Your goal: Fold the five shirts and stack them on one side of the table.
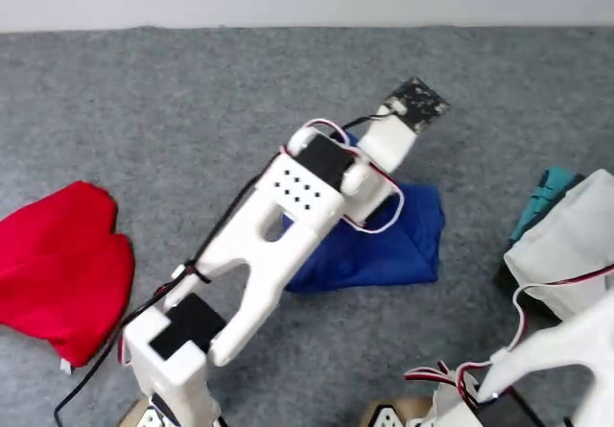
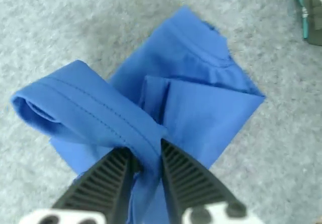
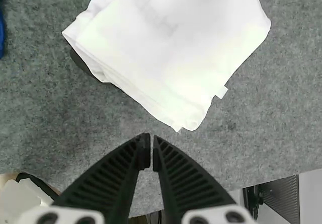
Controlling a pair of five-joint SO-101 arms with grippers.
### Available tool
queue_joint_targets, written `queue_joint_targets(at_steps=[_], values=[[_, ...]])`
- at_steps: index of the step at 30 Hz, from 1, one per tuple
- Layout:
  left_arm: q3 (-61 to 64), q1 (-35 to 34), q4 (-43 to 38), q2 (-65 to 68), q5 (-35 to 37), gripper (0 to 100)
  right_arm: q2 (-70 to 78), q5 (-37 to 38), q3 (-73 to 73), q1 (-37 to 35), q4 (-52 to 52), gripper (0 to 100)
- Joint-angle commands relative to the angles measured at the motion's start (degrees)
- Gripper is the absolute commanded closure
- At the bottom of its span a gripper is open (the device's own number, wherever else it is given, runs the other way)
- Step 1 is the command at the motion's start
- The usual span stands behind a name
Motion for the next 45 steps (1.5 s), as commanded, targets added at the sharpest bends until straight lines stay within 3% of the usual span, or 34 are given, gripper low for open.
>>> queue_joint_targets(at_steps=[1, 4, 9, 15, 18, 23, 31, 35, 42, 45], values=[[-4.35, 2.55, -1.41, 0.79, 0.62, 98, -2.15, 0.18, -0.26, 0.48, 2.24, 97.6], [-7.08, 4.13, -1.41, 3.87, 0.44, 97, -2.15, 0.18, -0.26, 0.48, 2.24, 97.6], [-12.18, 4.04, -0.18, 9.58, 0.62, 80, -2.15, 0.18, -0.18, 0.48, 2.33, 97.6], [-20.79, 3.87, 6.95, 10.55, 0.88, 78, -2.15, 0.18, -0.18, 0.48, 2.33, 97.6], [-24.40, 1.58, 10.73, 10.90, 0.62, 82, -2.15, 0.18, -0.18, 0.48, 2.33, 97.6], [-21.58, -4.31, 11.96, 11.16, -0.62, 99, -2.15, 0.18, -0.18, 0.48, 2.33, 97.6], [-4.44, -4.92, 8.88, 11.16, -6.24, 99, -2.15, 0.18, -0.18, 0.22, 2.33, 97.6], [1.89, -1.67, 6.33, 11.16, -6.24, 99, -2.15, 0.18, -0.18, 0.22, 2.33, 97.6], [3.56, 13.27, 5.27, 11.08, -5.98, 99, -2.15, 0.18, -0.18, 0.31, 2.33, 97.6], [3.91, 16.62, 3.52, 11.16, -5.98, 99, -2.15, 0.18, -0.18, 0.48, 2.33, 97.6]])
